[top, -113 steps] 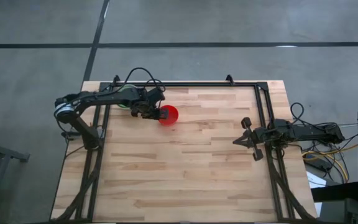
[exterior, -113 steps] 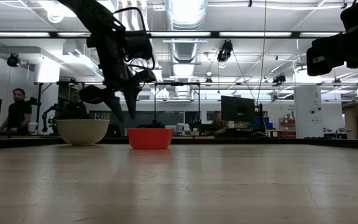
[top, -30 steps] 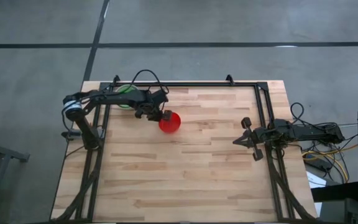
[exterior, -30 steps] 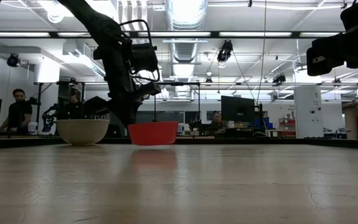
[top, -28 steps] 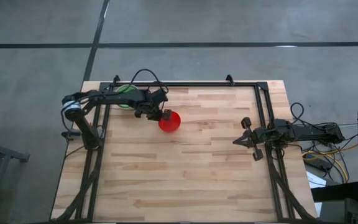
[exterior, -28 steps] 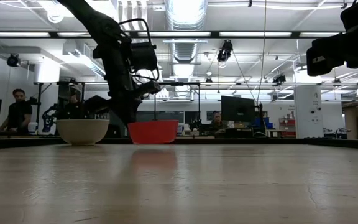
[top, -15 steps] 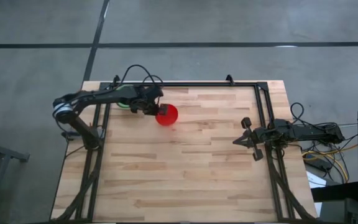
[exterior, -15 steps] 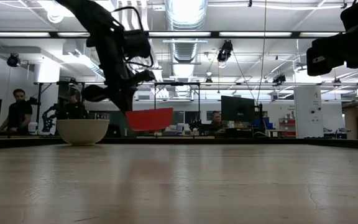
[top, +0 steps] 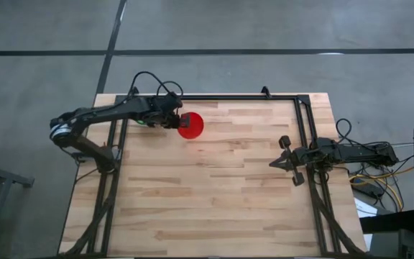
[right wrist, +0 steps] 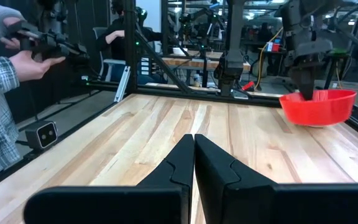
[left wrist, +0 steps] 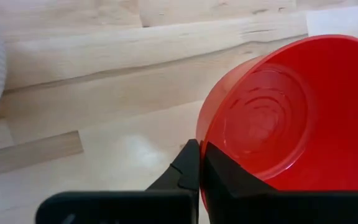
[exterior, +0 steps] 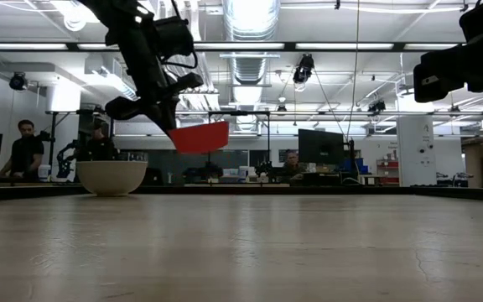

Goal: Nest bowls inside each other
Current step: Stack the red bowl on the stacked bowls

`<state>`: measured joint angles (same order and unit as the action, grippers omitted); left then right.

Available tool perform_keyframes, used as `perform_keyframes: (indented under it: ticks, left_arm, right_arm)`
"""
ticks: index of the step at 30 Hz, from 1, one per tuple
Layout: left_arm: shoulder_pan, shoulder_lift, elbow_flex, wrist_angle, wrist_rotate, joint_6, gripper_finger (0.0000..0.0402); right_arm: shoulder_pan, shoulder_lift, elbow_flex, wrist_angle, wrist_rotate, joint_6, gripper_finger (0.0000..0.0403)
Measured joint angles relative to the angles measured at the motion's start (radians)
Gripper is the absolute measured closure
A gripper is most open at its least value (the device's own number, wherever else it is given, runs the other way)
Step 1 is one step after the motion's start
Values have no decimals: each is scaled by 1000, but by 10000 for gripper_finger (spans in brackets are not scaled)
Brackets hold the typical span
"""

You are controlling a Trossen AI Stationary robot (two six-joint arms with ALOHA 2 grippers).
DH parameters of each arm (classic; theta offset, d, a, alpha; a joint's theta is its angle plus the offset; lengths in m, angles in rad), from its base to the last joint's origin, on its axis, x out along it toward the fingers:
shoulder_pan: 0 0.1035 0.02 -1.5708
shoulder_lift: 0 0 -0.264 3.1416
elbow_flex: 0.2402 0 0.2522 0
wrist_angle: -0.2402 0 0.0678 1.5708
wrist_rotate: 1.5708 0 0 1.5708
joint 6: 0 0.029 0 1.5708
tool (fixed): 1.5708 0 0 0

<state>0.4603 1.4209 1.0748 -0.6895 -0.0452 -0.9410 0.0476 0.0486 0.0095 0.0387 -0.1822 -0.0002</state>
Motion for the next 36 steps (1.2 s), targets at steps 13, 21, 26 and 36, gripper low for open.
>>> perform_keyframes:
  ticks: [13,21,26,36]
  left_arm:
    - [10,-54,0,-3,-33,7,397]
    - [41,-77,0,-49,-33,-29,397]
    - [63,-91,0,-66,-33,-29,397]
    - [122,-124,0,-118,-51,-31,397]
  right_arm:
    - [0,0,0,0,0,0,394]
    - [0,0,0,0,0,0,394]
    - [0,0,0,0,0,0,394]
    - [0,0,0,0,0,0,394]
